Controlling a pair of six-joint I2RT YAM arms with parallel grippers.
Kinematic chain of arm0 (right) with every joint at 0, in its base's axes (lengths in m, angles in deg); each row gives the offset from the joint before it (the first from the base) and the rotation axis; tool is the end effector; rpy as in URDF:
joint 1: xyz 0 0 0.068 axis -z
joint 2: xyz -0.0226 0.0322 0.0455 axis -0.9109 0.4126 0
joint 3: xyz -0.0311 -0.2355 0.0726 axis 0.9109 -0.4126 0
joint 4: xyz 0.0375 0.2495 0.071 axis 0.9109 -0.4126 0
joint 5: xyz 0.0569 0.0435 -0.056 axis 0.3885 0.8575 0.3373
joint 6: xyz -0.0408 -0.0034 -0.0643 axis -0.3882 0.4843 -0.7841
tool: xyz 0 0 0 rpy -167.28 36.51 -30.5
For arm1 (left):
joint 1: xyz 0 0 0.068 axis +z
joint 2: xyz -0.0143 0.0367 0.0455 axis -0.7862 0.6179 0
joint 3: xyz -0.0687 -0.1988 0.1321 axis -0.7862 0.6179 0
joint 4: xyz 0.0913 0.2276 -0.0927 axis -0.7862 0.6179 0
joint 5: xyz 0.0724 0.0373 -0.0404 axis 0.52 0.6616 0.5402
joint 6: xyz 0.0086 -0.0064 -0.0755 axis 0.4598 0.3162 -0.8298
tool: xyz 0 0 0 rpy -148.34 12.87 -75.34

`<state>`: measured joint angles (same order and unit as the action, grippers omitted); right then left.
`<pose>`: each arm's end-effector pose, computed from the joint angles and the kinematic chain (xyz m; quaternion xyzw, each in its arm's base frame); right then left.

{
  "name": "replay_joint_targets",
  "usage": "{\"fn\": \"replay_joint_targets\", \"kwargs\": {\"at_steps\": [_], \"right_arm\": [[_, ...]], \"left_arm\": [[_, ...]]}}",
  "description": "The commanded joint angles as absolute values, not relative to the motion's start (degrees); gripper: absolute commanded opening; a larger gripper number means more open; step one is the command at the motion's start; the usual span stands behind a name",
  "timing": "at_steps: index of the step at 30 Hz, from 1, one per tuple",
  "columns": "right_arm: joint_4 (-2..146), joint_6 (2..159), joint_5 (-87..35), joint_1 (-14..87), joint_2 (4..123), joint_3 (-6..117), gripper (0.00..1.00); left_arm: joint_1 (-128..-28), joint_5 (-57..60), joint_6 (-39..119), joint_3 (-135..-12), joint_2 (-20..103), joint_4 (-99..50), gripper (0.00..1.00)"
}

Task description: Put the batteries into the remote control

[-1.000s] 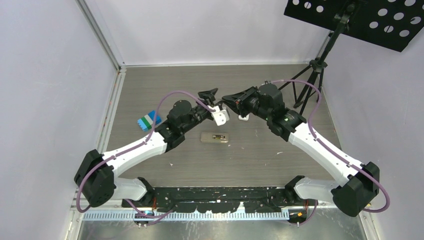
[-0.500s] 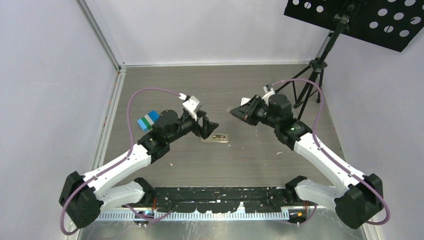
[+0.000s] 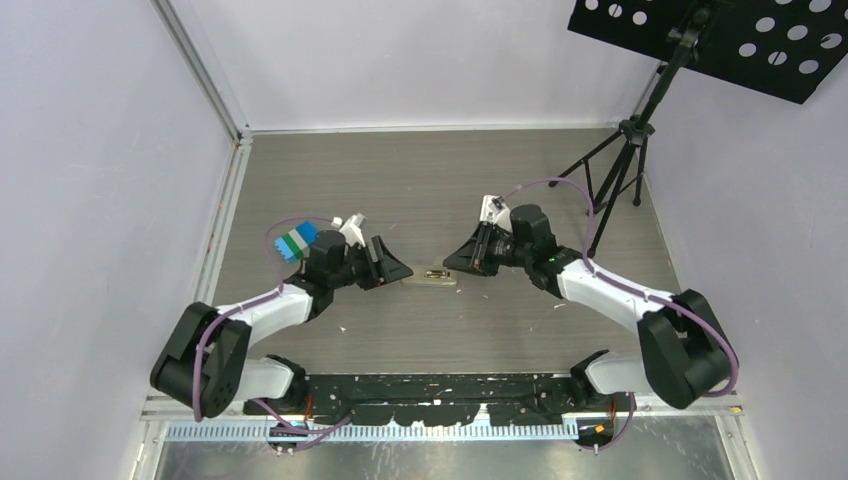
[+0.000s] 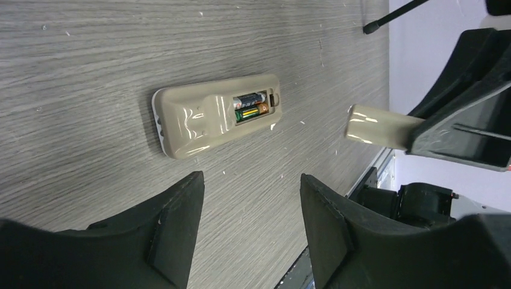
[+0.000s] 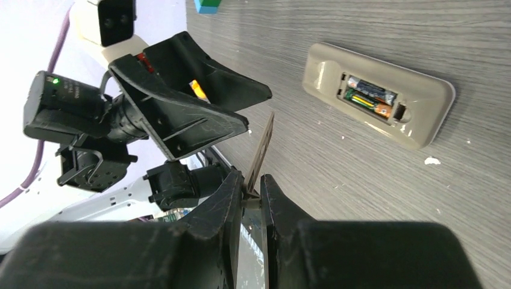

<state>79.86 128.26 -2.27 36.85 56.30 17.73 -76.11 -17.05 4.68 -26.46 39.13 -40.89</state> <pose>0.2480 0.1745 0.1845 0.0518 0.8392 0.4988 0.2102 0.2376 -0.1388 0.1353 -0.0530 0.8452 -0.4494 0.2842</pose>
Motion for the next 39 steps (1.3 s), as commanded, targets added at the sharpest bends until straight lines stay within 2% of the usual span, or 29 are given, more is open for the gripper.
{"fn": "replay_joint_targets", "kwargs": {"at_steps": [1,8,28,39], "right_arm": [[85.6,128.7,0.3,36.7,60.3,17.4,0.0],[89.6,127.7,3.5,36.7,67.2,17.7,0.0],[91.6,125.7,4.9,36.7,80.6,24.9,0.0],[85.1,122.3,4.5,36.8,78.9,26.3,0.0]], "left_arm": [[-76.1,-17.5,2.2,-28.3,41.6,-44.8,0.61],[-76.1,-12.9,5.5,-29.4,44.8,-42.7,0.59],[-76.1,-12.9,10.6,-32.9,52.0,-40.0,0.51],[-76.1,-12.3,12.0,-33.9,53.1,-38.6,0.48]]}}
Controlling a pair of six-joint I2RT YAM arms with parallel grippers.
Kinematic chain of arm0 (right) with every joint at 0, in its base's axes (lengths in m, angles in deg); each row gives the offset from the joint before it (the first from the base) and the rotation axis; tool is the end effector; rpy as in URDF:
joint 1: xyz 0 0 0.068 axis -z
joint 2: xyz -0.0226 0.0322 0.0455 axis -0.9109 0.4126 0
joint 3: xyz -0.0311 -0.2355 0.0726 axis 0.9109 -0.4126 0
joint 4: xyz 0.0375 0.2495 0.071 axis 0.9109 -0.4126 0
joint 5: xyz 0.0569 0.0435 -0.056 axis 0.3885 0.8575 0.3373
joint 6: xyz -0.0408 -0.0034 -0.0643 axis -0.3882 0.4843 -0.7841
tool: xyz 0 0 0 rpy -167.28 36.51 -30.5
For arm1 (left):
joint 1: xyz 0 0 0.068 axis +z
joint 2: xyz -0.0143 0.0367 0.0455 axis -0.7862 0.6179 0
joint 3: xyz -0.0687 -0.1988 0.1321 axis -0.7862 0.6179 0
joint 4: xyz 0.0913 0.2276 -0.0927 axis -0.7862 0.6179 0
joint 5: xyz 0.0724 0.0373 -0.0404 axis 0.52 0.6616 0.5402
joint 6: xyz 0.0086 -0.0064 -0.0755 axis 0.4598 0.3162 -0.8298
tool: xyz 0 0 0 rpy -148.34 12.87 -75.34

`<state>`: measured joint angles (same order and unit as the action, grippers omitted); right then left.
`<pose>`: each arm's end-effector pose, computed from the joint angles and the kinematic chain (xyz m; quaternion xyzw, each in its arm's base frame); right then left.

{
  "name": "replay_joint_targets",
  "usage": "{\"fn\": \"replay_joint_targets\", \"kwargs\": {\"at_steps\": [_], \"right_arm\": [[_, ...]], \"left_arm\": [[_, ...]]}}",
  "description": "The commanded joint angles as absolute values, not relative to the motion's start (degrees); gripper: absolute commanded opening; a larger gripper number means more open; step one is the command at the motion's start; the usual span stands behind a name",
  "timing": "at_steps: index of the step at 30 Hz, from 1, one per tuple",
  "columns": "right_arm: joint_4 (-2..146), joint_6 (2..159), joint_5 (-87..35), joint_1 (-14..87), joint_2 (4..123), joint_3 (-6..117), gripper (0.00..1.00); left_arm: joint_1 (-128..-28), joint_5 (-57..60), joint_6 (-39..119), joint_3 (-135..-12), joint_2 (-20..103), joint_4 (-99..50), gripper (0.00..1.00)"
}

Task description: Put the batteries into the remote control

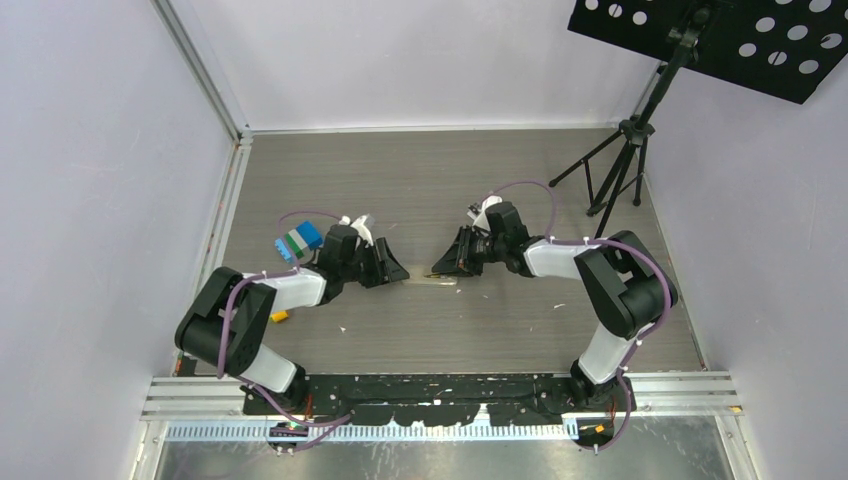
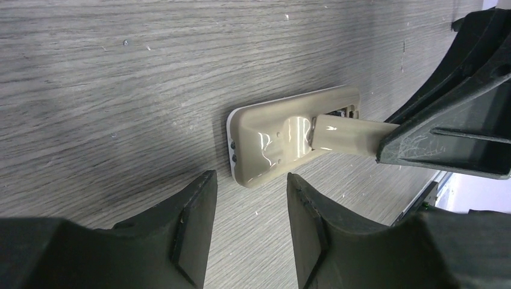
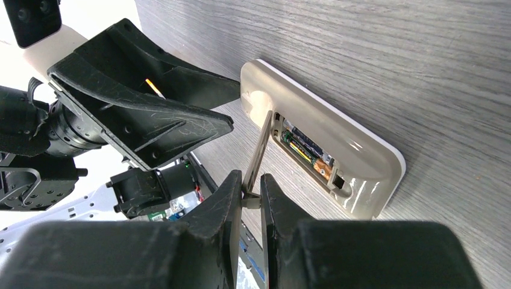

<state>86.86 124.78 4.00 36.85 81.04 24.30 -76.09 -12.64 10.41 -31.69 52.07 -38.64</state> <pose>0.2830 0.2004 0.1046 0.0332 0.8685 0.4802 0.1181 0.2583 -0.1431 0.0983 -0.0514 0.8882 -0.3753 0.2600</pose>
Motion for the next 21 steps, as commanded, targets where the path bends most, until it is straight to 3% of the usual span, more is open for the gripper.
{"fn": "replay_joint_targets", "kwargs": {"at_steps": [1,21], "right_arm": [[84.1,121.7,4.5,36.8,78.6,26.6,0.0],[82.8,121.1,4.6,36.9,79.0,27.8,0.0]], "left_arm": [[-76.1,-12.3,12.4,-34.1,53.3,-38.6,0.47],[-76.1,-12.1,13.9,-35.5,54.5,-37.2,0.4]]}}
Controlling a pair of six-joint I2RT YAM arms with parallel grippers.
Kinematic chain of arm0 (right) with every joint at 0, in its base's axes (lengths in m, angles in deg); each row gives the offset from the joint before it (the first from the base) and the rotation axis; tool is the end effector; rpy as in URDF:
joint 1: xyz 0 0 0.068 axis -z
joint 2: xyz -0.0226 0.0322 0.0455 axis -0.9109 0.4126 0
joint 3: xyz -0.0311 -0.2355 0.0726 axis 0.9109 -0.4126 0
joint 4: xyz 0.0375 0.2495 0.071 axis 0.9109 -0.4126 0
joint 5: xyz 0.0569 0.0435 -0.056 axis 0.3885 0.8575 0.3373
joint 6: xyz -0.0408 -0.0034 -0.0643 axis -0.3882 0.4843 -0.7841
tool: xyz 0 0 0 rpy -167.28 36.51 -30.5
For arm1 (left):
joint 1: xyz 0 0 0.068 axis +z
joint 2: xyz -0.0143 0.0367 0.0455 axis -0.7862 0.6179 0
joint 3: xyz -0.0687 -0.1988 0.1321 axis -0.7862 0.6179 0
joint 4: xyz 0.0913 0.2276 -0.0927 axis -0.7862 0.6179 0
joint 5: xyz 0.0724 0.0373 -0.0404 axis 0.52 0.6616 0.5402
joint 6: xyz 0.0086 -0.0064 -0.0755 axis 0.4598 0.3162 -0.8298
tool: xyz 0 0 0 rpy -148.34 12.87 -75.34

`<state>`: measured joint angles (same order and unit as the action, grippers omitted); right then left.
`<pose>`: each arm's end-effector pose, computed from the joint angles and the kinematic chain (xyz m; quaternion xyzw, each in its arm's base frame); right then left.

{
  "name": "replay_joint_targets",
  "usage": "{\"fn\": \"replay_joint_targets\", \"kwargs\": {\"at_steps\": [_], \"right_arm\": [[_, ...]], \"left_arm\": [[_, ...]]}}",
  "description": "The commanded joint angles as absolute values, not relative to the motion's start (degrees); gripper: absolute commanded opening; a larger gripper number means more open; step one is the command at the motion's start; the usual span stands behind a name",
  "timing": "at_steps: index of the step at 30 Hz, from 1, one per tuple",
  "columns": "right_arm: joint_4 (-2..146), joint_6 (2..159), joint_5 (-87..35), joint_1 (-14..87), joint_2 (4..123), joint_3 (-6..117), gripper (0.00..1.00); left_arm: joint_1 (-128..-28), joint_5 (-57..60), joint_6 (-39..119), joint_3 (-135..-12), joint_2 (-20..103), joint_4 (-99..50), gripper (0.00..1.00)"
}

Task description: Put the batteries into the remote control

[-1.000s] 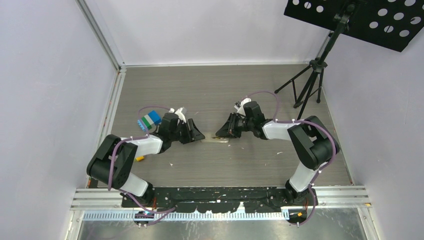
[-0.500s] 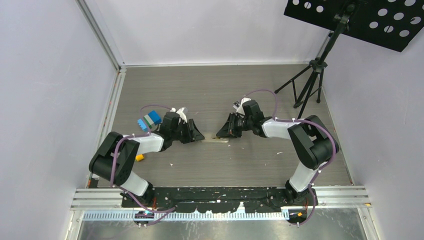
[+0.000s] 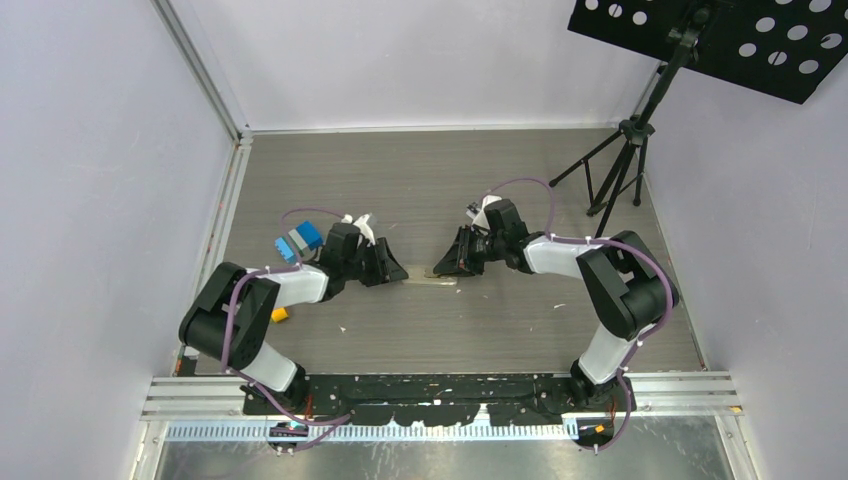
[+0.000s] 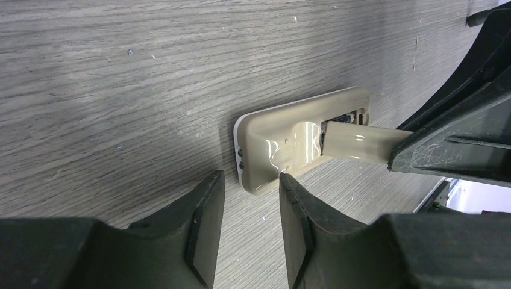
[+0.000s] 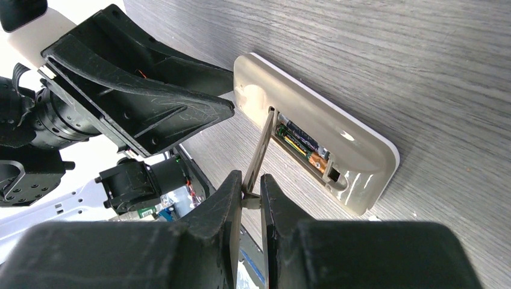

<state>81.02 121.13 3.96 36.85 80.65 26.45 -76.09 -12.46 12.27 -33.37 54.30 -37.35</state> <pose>0.2836 0.2007 0.1082 0.0158 0.8788 0.4636 0.1116 0.2629 -0.1449 0.0937 -0.0413 0.8953 -0.3634 0.2541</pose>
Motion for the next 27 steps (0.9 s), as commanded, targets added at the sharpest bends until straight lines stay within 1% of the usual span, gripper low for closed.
{"fn": "replay_joint_targets", "kwargs": {"at_steps": [1,12,18,23,25,27], "right_arm": [[82.9,121.1,4.7,36.9,79.3,27.9,0.0],[83.0,122.0,6.2,36.9,82.6,28.9,0.0],[80.3,119.1,5.3,36.9,83.1,29.7,0.01],[77.0,116.3,4.0,36.9,83.9,31.0,0.06],[77.3,116.2,3.4,36.8,84.0,30.8,0.1],[77.3,116.0,2.3,36.8,83.7,30.5,0.16]], "left_arm": [[-76.1,-12.3,14.1,-35.6,54.6,-37.2,0.4],[-76.1,-15.3,13.8,-36.2,56.1,-38.8,0.38],[-76.1,-15.4,13.8,-36.5,56.3,-38.8,0.37],[-76.1,-15.5,13.8,-36.7,56.5,-38.7,0.37],[-76.1,-15.6,13.7,-36.8,56.7,-38.7,0.37],[-76.1,-16.0,13.7,-36.9,56.8,-38.8,0.37]]}}
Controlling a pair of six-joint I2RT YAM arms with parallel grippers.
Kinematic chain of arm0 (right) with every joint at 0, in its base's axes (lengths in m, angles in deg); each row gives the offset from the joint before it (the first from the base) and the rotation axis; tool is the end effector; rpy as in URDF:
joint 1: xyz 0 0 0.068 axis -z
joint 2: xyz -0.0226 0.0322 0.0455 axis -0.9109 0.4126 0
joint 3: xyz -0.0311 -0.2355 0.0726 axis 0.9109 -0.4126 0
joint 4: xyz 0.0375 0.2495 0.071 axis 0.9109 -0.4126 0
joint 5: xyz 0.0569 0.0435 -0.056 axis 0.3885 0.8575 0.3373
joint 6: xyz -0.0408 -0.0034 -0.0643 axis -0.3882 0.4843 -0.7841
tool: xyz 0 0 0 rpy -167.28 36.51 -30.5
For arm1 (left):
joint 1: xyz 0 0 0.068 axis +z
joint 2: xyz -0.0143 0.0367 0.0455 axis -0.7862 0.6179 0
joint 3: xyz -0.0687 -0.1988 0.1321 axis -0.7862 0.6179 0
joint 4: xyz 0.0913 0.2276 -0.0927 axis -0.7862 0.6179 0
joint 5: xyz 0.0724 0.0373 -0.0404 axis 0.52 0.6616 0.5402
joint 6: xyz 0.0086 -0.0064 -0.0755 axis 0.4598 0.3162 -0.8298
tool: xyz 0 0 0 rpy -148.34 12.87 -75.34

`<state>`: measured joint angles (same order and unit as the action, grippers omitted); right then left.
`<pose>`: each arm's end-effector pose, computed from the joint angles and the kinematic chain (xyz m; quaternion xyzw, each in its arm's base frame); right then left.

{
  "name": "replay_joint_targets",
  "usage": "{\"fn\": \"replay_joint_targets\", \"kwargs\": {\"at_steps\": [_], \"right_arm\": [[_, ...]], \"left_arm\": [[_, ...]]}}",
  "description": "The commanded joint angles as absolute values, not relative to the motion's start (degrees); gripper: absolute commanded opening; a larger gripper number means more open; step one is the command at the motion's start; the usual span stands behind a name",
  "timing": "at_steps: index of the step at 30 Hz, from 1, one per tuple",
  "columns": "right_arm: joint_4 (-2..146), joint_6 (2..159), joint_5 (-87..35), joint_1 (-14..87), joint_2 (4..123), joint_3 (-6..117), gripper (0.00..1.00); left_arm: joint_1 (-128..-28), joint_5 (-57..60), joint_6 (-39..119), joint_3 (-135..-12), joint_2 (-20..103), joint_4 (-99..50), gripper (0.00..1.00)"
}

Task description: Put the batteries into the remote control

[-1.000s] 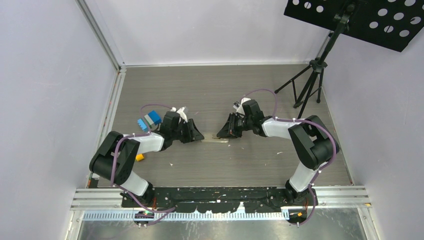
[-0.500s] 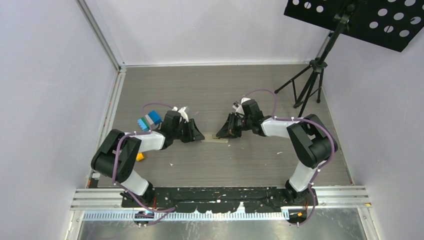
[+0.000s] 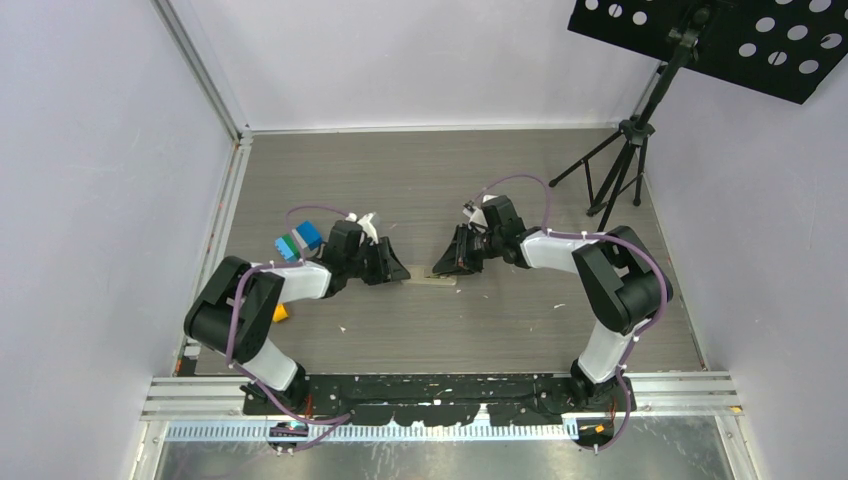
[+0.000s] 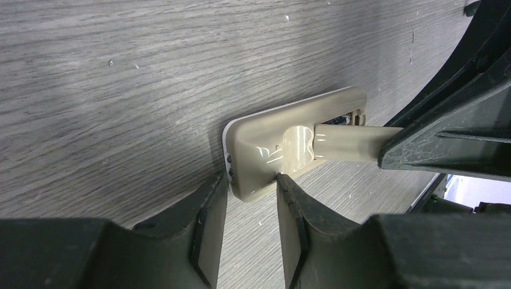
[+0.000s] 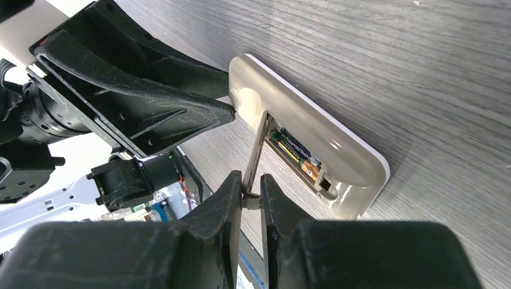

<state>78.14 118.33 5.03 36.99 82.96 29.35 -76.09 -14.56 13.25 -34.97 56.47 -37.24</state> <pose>0.2898 0.2042 0.1056 -0.0014 0.8830 0.4580 0.1022 0.2671 -0.1492 0.0914 -0.0273 0.8955 -0.3721 0.2426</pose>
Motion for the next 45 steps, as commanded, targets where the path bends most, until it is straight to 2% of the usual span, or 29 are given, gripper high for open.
{"fn": "replay_joint_targets", "kwargs": {"at_steps": [1,13,19,24,31,35,38,40,45], "right_arm": [[76.7,115.6,1.3,36.7,83.4,30.4,0.19],[73.3,116.5,-0.4,36.7,79.4,31.3,0.41],[70.7,117.0,-1.6,36.8,78.0,31.7,0.46],[68.8,116.0,-3.5,36.8,77.7,31.8,0.44],[67.3,115.0,-6.0,36.7,77.7,31.8,0.31],[65.1,113.8,-7.3,36.7,77.4,32.4,0.3],[65.1,113.5,-8.0,36.7,76.3,32.1,0.38],[64.7,113.4,-8.5,36.7,75.6,32.2,0.38],[65.3,113.5,-8.0,36.7,74.3,32.2,0.29]], "left_arm": [[-76.1,-16.2,13.7,-36.9,56.9,-38.8,0.37],[-76.1,-15.7,13.9,-37.1,56.4,-37.7,0.36],[-76.1,-14.9,14.6,-37.3,55.8,-36.4,0.36],[-76.1,-14.2,15.2,-37.5,55.3,-35.2,0.37],[-76.1,-13.6,15.1,-37.0,54.6,-35.6,0.36],[-76.1,-13.5,15.1,-36.9,54.4,-35.5,0.36],[-76.1,-13.4,15.1,-36.9,54.4,-35.4,0.36],[-76.1,-13.4,15.1,-36.9,54.4,-35.4,0.36],[-76.1,-13.4,15.1,-37.1,54.4,-35.3,0.36]]}}
